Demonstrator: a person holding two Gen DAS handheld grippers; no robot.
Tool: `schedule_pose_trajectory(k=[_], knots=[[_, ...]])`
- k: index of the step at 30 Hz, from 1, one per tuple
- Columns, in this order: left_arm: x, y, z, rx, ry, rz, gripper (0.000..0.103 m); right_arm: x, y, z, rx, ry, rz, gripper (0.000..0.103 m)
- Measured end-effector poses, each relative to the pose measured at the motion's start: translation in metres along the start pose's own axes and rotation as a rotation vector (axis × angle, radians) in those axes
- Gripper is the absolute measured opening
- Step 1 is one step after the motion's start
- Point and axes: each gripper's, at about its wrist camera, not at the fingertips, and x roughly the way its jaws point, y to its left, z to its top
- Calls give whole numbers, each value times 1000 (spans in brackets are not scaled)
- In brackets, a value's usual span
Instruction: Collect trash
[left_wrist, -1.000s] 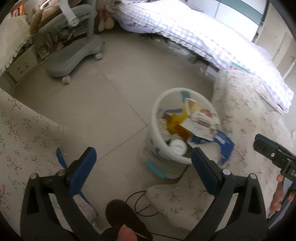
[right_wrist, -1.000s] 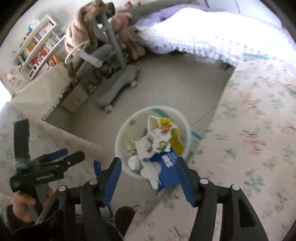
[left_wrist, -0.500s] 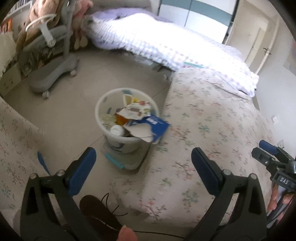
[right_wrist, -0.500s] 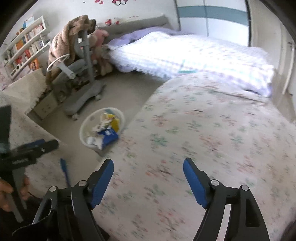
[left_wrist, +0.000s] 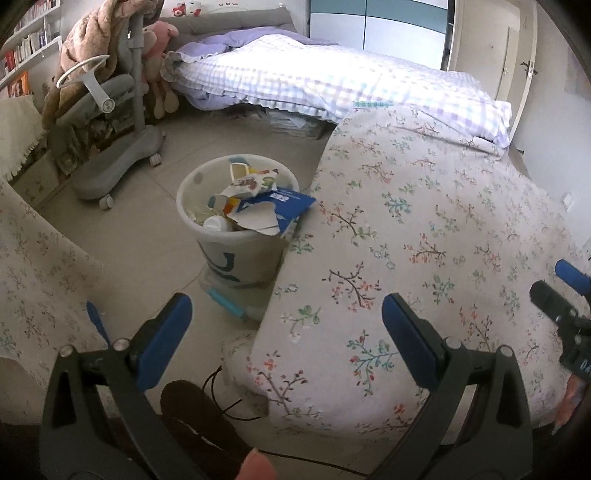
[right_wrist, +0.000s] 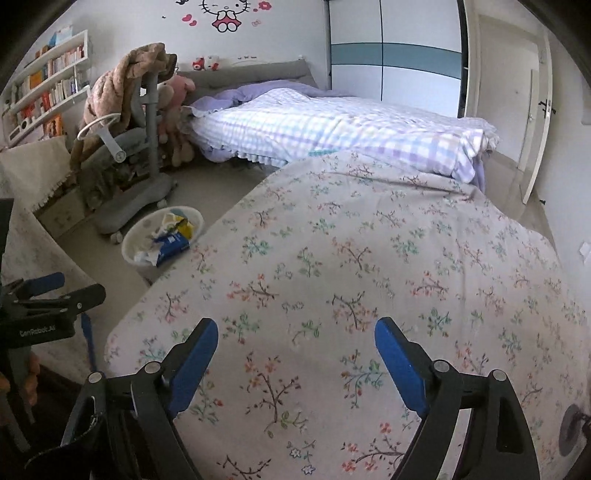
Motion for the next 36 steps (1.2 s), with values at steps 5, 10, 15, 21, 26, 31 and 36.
schedule_pose_trajectory(k=[5, 10, 15, 21, 26, 31, 36], knots=[[-3, -9, -3, 3, -26, 0, 102, -4, 2, -1, 8, -48, 8, 88], [-7, -13, -5, 1, -51, -5, 102, -1, -7, 5, 92, -28, 50, 88], [-7, -12, -4, -10, -58, -6, 102, 3, -17, 2, 148, 1, 57, 88], [-8, -10, -3, -18, -64, -9, 102, 1, -23, 0, 171, -3, 43, 88], [-9, -11, -2, -18, -71, -10, 102, -1, -21, 1, 161, -13, 42, 88], [-10, -11, -1, -22, -74, -9, 102, -1, -17, 2, 141, -22, 38, 88], [-12, -11, -1, -25, -81, -9, 102, -2, -15, 2, 128, -28, 34, 88]])
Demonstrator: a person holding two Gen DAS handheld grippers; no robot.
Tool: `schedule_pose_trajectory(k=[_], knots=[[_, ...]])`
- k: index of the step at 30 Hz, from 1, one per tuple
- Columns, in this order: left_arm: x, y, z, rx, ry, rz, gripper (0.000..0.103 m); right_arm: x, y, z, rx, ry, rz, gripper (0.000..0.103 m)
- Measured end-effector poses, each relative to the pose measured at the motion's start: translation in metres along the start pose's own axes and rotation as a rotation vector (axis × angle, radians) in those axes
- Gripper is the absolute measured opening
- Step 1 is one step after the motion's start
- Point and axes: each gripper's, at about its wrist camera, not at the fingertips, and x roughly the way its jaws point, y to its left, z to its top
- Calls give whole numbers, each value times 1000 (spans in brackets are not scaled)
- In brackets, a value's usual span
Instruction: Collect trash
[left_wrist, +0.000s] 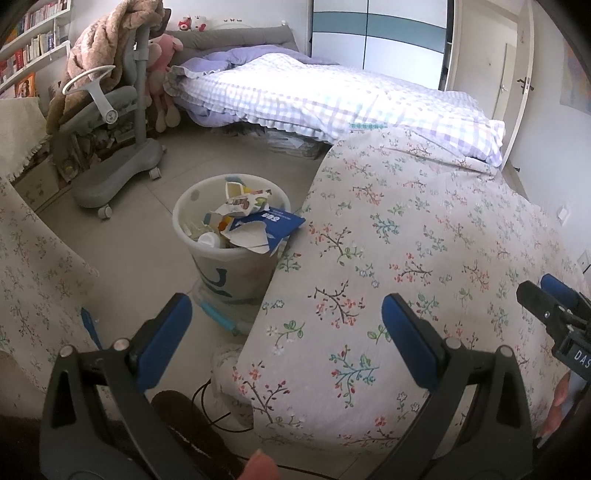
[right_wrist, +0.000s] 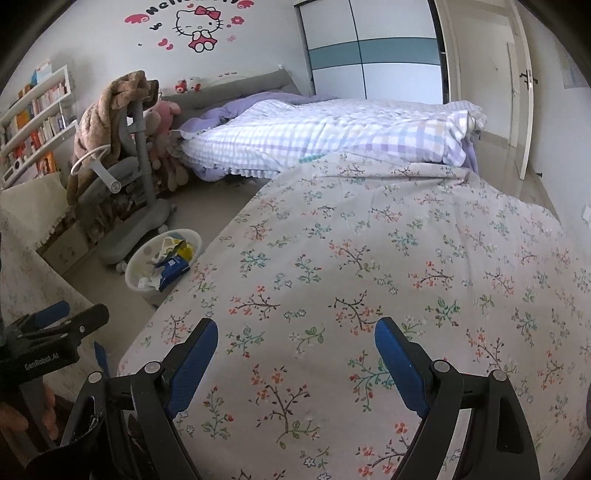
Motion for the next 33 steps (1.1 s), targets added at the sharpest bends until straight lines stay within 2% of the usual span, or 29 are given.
schedule_pose_trajectory(k=[20, 26, 33], knots=[[-5, -2, 2, 12, -29, 5, 102, -1, -4, 2, 0, -10, -7, 88], [-5, -7, 5, 34, -23, 30, 102, 1, -9, 4, 2, -17, -27, 88], [-9, -1, 11, 11, -28, 12, 102, 5, -11, 12, 22, -15, -38, 88]])
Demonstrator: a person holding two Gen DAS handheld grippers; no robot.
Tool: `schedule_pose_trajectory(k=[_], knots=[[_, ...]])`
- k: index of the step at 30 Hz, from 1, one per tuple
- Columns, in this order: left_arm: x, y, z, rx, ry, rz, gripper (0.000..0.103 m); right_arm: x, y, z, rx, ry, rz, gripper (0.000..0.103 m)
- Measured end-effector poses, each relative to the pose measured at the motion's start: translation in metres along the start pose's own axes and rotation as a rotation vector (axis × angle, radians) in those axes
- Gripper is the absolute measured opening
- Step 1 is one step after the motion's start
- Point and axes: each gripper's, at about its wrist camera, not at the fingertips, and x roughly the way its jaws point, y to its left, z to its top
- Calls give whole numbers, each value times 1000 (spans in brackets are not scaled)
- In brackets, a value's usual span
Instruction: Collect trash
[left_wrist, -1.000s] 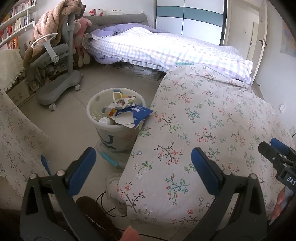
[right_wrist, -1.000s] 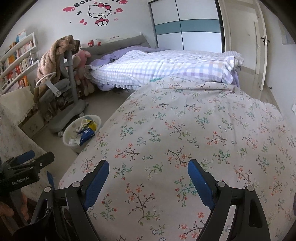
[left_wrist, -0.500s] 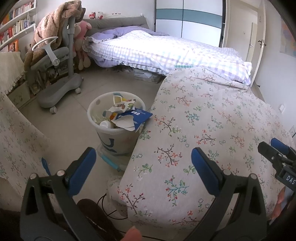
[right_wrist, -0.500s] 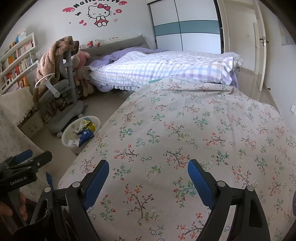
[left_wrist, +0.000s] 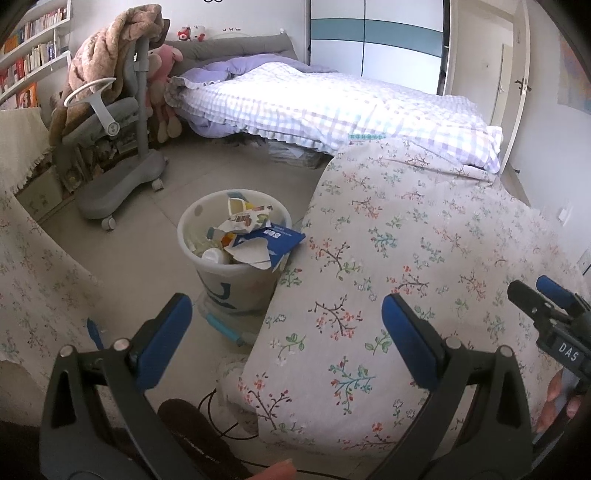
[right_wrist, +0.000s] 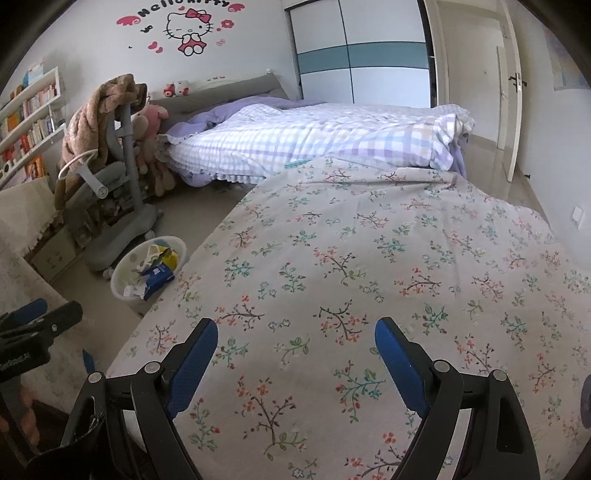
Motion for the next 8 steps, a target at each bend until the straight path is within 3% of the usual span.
schedule_pose_trajectory(k=[8], knots=[[10, -6, 4, 8, 30, 6, 102, -2, -10, 10, 22, -8, -9, 89]])
